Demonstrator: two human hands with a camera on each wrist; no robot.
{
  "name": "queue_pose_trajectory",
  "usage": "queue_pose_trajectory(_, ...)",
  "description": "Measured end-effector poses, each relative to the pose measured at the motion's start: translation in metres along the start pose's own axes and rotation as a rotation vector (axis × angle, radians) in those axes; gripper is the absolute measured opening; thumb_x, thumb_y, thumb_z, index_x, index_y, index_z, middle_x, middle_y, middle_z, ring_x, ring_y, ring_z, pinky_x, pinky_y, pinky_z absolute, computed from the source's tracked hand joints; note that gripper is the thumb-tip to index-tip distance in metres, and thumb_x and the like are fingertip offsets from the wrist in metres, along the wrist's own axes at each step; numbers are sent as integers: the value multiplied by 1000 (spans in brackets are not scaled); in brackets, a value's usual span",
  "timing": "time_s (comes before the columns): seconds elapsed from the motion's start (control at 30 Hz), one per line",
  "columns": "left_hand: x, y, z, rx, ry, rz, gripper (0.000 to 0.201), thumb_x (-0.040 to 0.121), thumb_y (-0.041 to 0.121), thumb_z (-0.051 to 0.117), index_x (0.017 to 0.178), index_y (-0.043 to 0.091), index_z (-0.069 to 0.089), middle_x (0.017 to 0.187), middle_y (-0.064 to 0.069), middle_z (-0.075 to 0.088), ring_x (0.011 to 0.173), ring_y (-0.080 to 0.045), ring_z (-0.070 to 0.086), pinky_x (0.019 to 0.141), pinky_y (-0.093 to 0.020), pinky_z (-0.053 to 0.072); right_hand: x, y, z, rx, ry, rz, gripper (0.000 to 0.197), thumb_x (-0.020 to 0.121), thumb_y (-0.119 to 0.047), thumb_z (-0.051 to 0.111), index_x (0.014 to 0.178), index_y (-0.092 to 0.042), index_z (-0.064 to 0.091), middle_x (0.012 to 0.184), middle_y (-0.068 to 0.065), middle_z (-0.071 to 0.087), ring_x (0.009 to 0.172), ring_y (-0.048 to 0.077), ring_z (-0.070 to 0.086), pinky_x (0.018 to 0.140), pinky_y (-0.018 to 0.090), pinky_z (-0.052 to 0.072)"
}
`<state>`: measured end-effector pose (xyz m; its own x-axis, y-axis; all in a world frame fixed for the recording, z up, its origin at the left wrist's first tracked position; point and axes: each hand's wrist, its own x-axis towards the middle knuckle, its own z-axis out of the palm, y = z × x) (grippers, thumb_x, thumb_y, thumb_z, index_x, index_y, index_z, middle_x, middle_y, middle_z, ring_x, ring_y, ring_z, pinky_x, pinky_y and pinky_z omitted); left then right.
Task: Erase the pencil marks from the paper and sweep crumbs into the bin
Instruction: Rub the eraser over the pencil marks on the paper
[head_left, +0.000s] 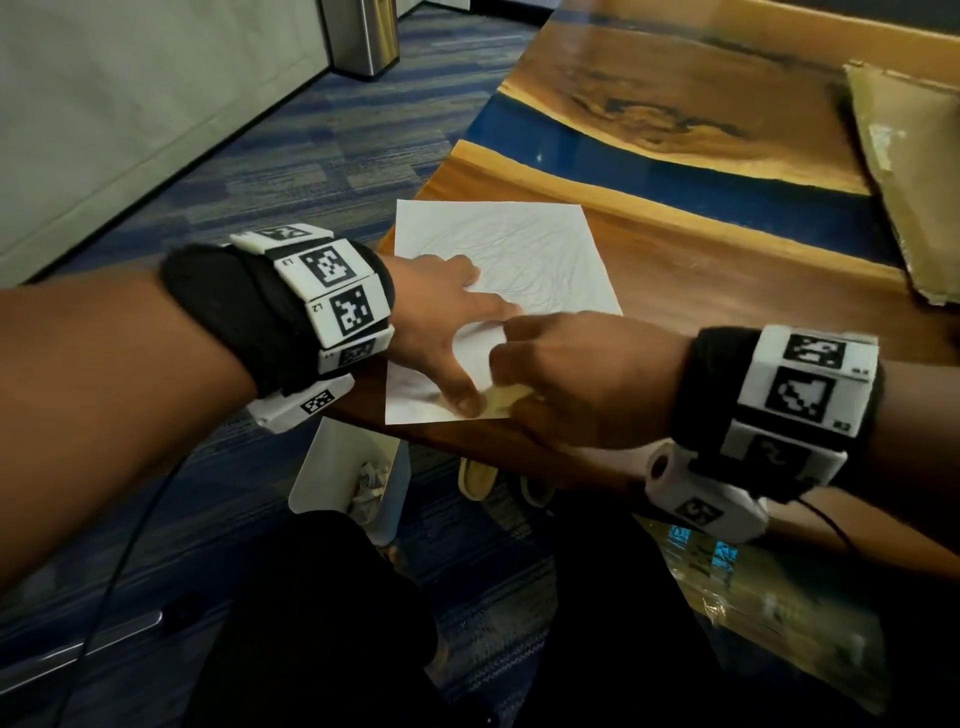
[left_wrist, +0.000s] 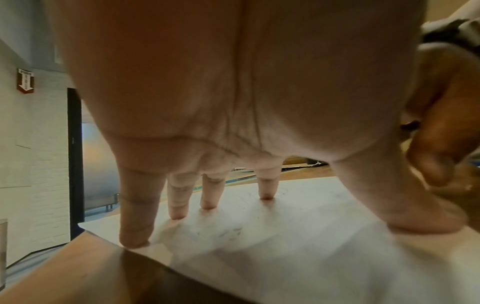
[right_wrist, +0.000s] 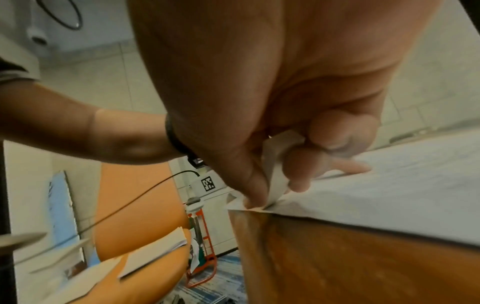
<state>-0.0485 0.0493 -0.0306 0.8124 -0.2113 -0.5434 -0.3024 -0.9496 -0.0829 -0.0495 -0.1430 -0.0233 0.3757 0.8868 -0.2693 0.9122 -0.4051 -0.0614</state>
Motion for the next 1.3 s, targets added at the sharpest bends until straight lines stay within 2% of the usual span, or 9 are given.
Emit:
queue_pose_trajectory(0.2,2,1,-2,6,-31,-12,119,58,87,65,153,53,1,161,-8,11,144,-36,26,110,-55,37,4,38,-7,-50,22,245,26,97,-31,50,120,-22,56,112,-1,51,81,17,52,66,29,43)
queue_pose_trajectory(0.33,2,-2,-2,-4,-34,0,118,57,87,67,150,57,2,160,-8,11,144,-36,25,111,-54,36,-1,14,1,-7,-24,9,23,96,-35,52,117,-26,54,105,-7,43,82,16,53,68,31,47)
queue_pose_trajectory(0.47,2,0,-3,14,-44,-13,120,58,87,65,151,57,-5,163,-7,7,146,-35,23,112,-54,35,5,45,-5,-25,34,228,26,96,-33,51,120,-24,56,112,-1,52,82,15,52,70,30,47)
queue_pose_trajectory(0.63,4,-1,-5,-9,-43,-7,118,49,93,64,146,62,3,157,-8,15,141,-36,29,108,-54,39,0,12,1,-20,-18,-49,23,96,-34,51,116,-24,55,106,-5,44,80,15,50,67,28,42)
queue_pose_trajectory(0.77,4,0,-5,0,-42,-22,118,54,90,64,149,60,0,159,-9,12,142,-37,28,109,-54,38,5,36,-9,-24,16,153,26,95,-32,54,120,-24,58,108,-6,49,80,11,49,67,25,40)
queue_pose_trajectory(0.93,4,0,-6,-10,-30,-12,118,52,92,63,146,64,-3,159,-9,13,142,-37,29,108,-54,38,-2,-1,0,3,-50,-101,25,97,-40,49,117,-28,56,108,-5,48,83,12,53,71,27,48)
queue_pose_trajectory(1.1,3,1,-6,-16,-35,-9,115,53,90,65,145,65,2,155,-11,18,138,-37,33,106,-54,41,7,30,-9,-9,11,149,28,94,-32,56,121,-25,58,109,-4,51,84,12,49,62,19,37)
queue_pose_trajectory(1.23,1,2,-7,-15,-30,-5,110,54,90,65,144,65,6,154,-9,21,138,-36,32,105,-53,40,5,5,-2,23,-18,-51,26,94,-36,56,117,-26,58,113,-4,49,88,14,54,73,28,49)
queue_pose_trajectory(1.3,1,2,-7,-5,-30,-9,111,55,89,64,145,64,5,155,-10,20,138,-36,32,106,-53,40,11,19,-6,36,-11,27,26,94,-34,57,119,-26,60,113,-4,53,89,11,52,76,26,46)
